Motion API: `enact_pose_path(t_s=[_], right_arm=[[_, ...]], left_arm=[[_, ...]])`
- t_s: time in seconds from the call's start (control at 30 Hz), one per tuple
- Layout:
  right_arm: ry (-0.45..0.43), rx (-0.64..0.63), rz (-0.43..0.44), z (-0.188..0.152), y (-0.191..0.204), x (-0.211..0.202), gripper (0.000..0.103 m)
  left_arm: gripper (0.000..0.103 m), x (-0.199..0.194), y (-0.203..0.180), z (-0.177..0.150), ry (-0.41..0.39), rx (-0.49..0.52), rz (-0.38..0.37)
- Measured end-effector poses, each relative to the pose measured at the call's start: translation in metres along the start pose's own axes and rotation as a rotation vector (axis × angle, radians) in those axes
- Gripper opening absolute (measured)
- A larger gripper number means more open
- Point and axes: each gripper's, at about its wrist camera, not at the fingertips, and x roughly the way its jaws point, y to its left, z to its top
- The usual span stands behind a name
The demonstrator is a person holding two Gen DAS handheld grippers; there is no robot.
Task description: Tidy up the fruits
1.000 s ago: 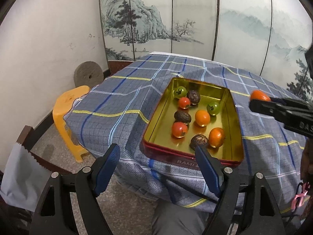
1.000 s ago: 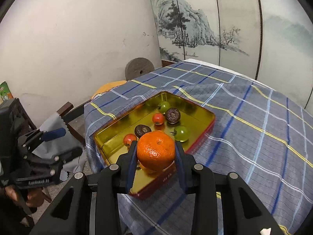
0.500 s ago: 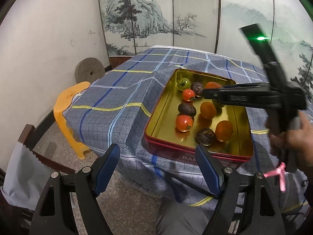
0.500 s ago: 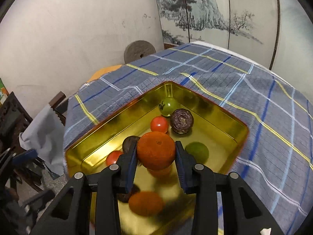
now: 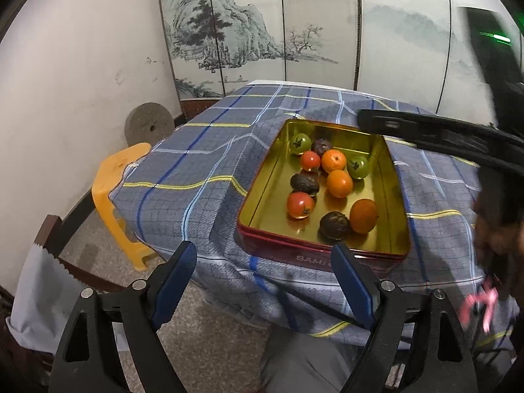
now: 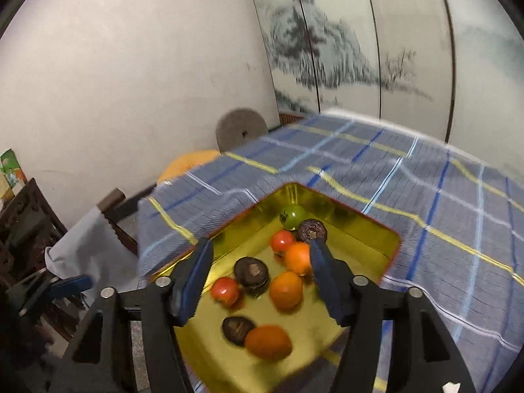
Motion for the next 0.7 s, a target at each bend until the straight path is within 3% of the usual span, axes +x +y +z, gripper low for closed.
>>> enact_pose_path(t_s=[0.33, 0.7], right_arm=[[-0.142, -0.017, -0.076, -0.044, 0.014, -0.116, 0.075], [-0.138, 0.039, -0.148, -0.087, -0.015, -0.159, 0.078]], left_arm=[[0.092, -0.034, -0.017, 0.006, -0.069, 0.019, -0.015], [0.101, -0.059, -0.039, 0.013, -0.107, 0.014, -0.047]])
